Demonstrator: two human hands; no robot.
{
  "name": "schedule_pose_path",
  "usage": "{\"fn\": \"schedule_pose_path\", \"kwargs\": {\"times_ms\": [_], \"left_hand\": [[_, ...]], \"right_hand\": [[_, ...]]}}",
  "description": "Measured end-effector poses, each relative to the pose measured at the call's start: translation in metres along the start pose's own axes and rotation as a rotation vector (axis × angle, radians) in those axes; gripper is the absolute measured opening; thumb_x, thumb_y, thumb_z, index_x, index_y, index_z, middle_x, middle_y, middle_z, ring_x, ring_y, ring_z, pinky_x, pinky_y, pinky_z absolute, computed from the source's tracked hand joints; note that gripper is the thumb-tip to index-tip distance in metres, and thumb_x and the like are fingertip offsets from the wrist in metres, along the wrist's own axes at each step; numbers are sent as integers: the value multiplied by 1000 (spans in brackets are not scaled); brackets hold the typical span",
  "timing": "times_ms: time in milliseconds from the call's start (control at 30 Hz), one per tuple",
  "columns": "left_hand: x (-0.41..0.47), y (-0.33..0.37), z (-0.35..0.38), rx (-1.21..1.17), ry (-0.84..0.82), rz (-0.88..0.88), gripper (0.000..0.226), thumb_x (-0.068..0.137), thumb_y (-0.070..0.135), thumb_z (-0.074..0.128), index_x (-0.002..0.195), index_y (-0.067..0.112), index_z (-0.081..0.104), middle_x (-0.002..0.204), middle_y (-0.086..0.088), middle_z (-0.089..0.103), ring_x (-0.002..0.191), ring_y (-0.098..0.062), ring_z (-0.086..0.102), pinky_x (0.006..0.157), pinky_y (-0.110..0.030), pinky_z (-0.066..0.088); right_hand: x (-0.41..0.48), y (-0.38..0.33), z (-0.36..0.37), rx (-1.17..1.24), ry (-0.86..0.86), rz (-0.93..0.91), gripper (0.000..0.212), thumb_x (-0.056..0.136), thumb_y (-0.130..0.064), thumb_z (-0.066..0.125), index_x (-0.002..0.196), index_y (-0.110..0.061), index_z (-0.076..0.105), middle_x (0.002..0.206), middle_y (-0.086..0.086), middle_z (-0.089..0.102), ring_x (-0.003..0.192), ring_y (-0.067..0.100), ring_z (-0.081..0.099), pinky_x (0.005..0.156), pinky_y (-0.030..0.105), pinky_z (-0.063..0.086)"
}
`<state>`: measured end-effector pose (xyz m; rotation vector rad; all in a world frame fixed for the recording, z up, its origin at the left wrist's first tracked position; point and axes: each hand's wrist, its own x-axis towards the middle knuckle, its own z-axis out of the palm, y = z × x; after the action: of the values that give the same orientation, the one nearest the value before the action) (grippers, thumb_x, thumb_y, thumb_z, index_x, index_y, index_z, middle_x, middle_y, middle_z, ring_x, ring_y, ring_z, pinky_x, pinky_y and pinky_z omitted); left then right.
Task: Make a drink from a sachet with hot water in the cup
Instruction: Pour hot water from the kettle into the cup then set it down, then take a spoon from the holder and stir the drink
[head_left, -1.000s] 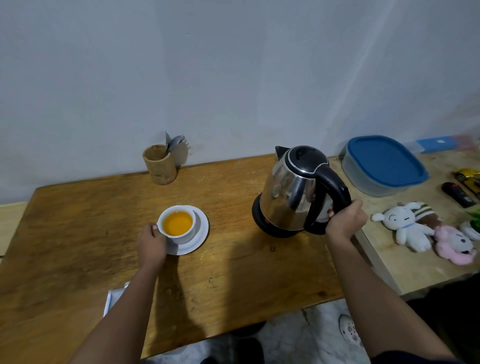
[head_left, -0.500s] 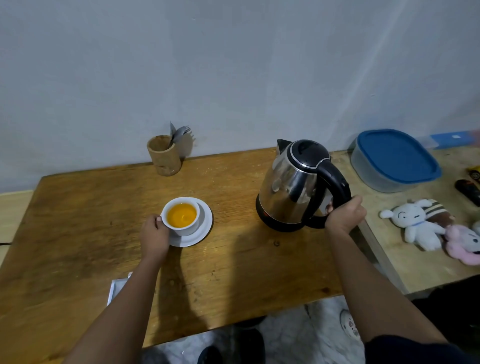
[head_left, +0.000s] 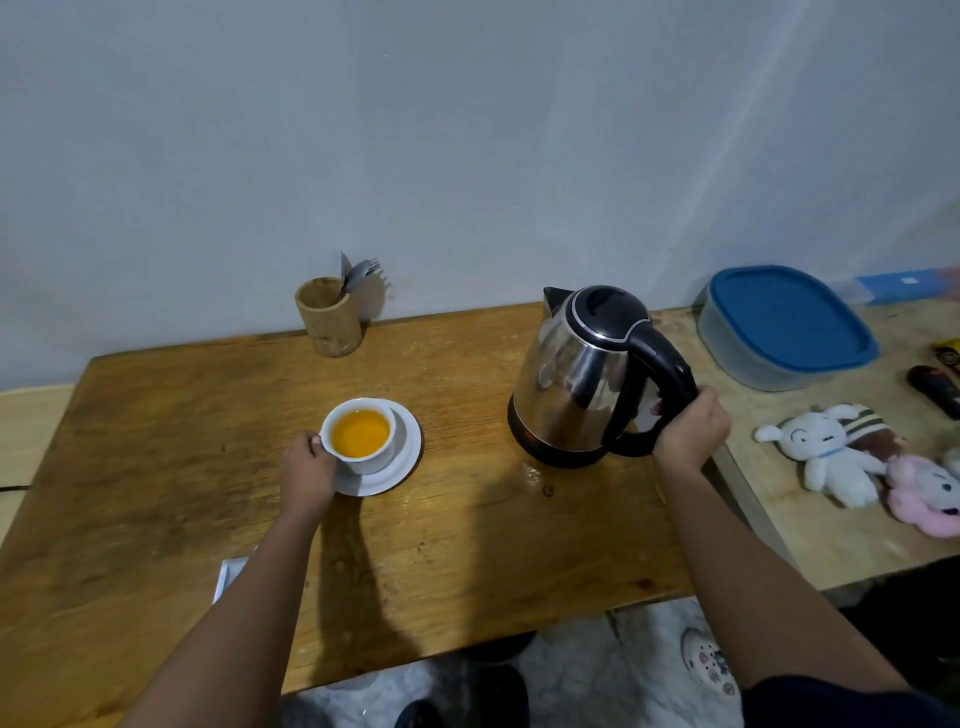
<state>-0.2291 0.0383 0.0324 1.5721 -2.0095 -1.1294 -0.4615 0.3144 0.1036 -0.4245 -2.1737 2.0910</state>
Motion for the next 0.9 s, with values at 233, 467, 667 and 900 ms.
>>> {"fn": "schedule_pose_path", "kwargs": {"times_ms": [233, 467, 667, 900], "left_hand": [[-1, 5, 4, 32, 23, -68, 30, 96, 14, 33, 111, -3, 52, 113, -27, 57, 100, -40, 53, 72, -37, 36], [4, 7, 0, -16, -6, -84, 31, 95, 11, 33, 113, -7, 52, 117, -30, 56, 105, -43, 52, 76, -39, 36], [5, -2, -6, -161, -53, -53, 18, 95, 13, 37, 88, 3, 49, 91, -18, 55, 83, -25, 48, 69, -35, 36], [4, -15, -20, -270, -123, 5, 23, 94, 17, 45, 81, 12, 63, 81, -12, 64, 76, -21, 55, 67, -34, 43]], "right_hand": [[0, -38, 5, -298, -62, -403, 23, 93, -19, 44, 89, -14, 66, 91, -2, 57, 80, 10, 50, 60, 9, 36], [-14, -95, 53, -262, -333, -760, 19, 87, -8, 50, 95, -5, 67, 98, 6, 59, 93, 11, 52, 75, 0, 35], [-54, -95, 139, -288, -771, -797, 17, 86, -8, 51, 89, -12, 67, 90, -2, 63, 81, 3, 55, 70, 8, 41], [-108, -35, 253, -538, -1075, -454, 15, 87, -16, 53, 83, -15, 67, 84, 2, 63, 74, 12, 54, 59, 17, 42]]}}
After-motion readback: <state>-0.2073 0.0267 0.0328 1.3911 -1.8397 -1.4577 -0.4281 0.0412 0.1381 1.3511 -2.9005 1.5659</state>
